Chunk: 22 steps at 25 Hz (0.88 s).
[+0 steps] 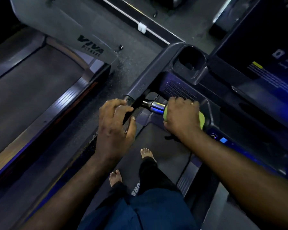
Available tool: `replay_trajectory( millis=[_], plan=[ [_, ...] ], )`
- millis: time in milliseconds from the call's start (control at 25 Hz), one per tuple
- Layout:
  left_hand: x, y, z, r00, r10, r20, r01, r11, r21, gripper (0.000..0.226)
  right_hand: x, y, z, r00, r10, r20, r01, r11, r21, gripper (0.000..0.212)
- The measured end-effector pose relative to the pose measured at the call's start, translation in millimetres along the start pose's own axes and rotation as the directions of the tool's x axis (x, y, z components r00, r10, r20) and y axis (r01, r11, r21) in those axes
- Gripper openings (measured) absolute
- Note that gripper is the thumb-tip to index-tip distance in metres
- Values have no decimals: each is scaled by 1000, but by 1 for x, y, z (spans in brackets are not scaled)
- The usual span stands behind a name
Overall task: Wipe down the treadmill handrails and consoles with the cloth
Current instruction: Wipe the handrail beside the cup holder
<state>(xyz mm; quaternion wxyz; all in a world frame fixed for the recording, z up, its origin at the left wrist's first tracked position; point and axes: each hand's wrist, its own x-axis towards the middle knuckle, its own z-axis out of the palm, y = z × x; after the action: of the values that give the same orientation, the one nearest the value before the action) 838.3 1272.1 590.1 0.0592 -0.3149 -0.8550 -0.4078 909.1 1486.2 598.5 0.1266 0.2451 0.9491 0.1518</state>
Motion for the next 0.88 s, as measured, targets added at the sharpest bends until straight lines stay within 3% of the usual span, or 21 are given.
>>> replay_trajectory(
  millis=[160,360,440,600,720,880],
  plan=[
    [-18,6,3,1000,13,21,-12,998,-56,28,35,-50,-11,999,-43,-23,44,998,44,26],
    [-27,-6,5,997,13,80,-8,999,-54,30,51,-81,-19,998,58,-38,-53,992,110,24],
    [-25,-7,6,992,56,113,-52,998,-43,30,53,-77,-22,998,70,0,-69,982,178,39],
    [-29,-9,-2,993,33,113,-29,999,-34,29,19,-34,-16,998,-37,40,17,911,413,113],
    [-35,-5,-1,995,3,104,5,998,-69,28,-13,1,3,999,-31,-21,37,864,502,120],
    [-36,0,3,994,15,108,-6,997,-82,26,11,-12,8,996,-78,-36,85,953,291,117]
  ],
)
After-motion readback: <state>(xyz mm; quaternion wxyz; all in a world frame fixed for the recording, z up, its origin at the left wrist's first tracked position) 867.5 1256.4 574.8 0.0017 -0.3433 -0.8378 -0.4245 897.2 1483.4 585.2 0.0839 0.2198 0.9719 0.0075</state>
